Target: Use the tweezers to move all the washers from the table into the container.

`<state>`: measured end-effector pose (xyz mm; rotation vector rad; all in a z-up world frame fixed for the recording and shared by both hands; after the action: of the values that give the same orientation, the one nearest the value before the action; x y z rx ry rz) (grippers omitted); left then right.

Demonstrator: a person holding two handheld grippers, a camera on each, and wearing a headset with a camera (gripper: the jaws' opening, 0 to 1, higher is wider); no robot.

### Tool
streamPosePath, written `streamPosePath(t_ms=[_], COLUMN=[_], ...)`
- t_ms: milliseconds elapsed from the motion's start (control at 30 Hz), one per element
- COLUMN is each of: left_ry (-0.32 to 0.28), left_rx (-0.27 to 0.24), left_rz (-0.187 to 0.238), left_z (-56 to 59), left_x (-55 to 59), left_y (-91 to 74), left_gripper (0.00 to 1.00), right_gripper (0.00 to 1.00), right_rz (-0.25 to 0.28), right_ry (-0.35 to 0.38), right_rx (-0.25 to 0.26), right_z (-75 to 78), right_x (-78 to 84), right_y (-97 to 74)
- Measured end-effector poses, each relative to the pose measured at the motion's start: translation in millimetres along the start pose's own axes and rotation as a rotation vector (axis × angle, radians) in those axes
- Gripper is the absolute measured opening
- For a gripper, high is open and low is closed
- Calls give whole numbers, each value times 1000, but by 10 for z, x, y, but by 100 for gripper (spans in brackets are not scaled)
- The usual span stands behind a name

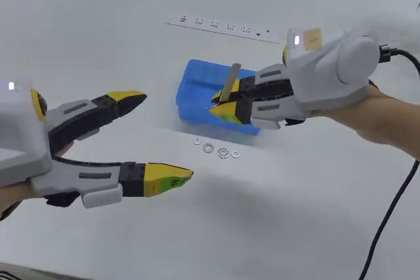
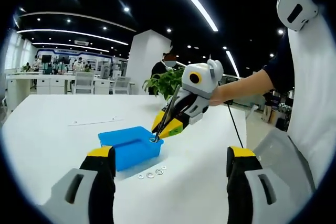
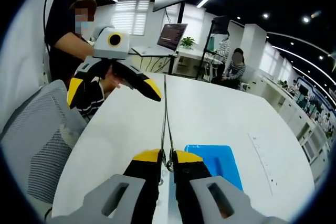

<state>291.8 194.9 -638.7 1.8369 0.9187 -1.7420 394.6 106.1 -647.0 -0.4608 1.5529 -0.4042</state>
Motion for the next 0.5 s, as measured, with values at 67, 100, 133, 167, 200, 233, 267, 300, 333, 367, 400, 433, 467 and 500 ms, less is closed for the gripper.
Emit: streamPosePath(t_ms=[67, 100, 133, 167, 200, 233, 267, 300, 333, 367, 400, 433, 467, 500], left_ry=[-39, -48, -50, -53, -53, -50, -45, -44, -45, -50, -59, -65, -68, -68], left_rx=[-25, -33, -34, -34, -34, -31, -29, -28, -28, -30, -37, -40, -44, -51], left_rz=[18, 25, 23, 19, 11, 1, -14, -20, -21, -20, -17, -17, -19, -24], left_z=[-48, -60, -66, -62, -58, -52, -48, -44, -45, -48, -57, -64, -72, -83], left_x=[1, -1, 13, 21, 40, 59, 85, 99, 106, 119, 124, 135, 145, 163], left_y=[-18, -22, -24, -22, -20, -18, -14, -12, -12, -14, -14, -18, -22, -29], left_gripper=[96, 98, 100, 99, 99, 99, 99, 99, 99, 99, 99, 99, 99, 99], right_gripper=[10, 10, 10, 10, 10, 10, 10, 10, 10, 10, 10, 10, 10, 10], right_rz=[10, 16, 19, 26, 29, 38, 45, 47, 45, 42, 37, 32, 18, 4], right_ry=[10, 22, 25, 31, 42, 54, 69, 78, 86, 94, 97, 102, 105, 109], right_rx=[21, 30, 35, 48, 61, 74, 82, 87, 95, 100, 101, 102, 102, 100], right_z=[125, 195, 221, 298, 376, 451, 499, 545, 591, 634, 683, 712, 747, 771], right_x=[-8, -11, -11, -10, 2, 17, 34, 57, 89, 121, 179, 217, 286, 338], right_y=[-29, -43, -45, -49, -46, -38, -26, -11, 9, 33, 82, 114, 171, 214])
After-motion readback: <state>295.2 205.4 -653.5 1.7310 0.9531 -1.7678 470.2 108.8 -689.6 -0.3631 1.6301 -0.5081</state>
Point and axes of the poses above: the centre of the closed fingertips' face, and the gripper's own axes: y roughly forward along the fingers, z roughly to its right, x roughly out of its underside, the point moved 4 cm from there along -y, roughly backward along the fingers, and after that the axes turned 15 degrees about y, right-handed, at the moved point
